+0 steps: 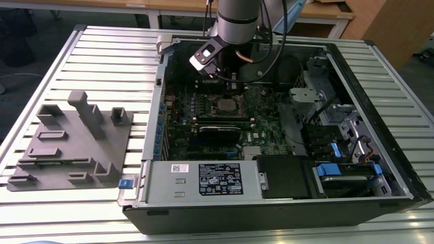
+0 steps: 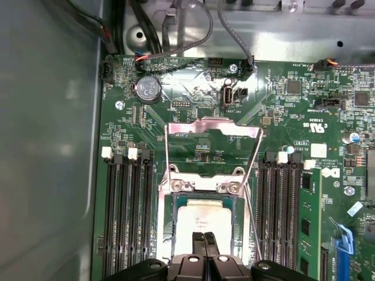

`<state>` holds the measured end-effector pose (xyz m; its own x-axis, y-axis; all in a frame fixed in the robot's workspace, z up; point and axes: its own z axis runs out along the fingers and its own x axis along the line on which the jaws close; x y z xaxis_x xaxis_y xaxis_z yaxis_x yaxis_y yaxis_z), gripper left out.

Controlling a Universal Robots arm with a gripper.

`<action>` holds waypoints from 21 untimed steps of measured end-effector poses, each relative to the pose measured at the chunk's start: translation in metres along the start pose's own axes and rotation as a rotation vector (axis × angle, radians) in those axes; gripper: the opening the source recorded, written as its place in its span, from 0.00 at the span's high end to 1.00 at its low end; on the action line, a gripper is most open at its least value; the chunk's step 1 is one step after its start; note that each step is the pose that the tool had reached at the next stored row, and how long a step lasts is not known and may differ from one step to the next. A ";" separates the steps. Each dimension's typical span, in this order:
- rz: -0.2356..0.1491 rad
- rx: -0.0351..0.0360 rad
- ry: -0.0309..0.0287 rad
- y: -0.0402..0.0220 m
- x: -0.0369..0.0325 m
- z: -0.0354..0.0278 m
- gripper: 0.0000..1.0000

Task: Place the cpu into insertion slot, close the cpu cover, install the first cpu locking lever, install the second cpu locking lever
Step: 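Close the cpu cover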

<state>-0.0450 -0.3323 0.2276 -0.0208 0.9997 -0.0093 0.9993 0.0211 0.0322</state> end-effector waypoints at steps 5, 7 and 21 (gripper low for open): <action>0.000 0.0001 0.0000 0.0003 -0.0001 -0.0083 0.89; 0.000 0.0001 -0.0001 0.0004 -0.0001 -0.0118 0.89; 0.000 -0.0001 0.0002 0.0011 -0.0003 -0.0330 0.89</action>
<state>-0.0450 -0.3323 0.2606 -0.0208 0.9997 -0.0091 0.9993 0.0211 0.0323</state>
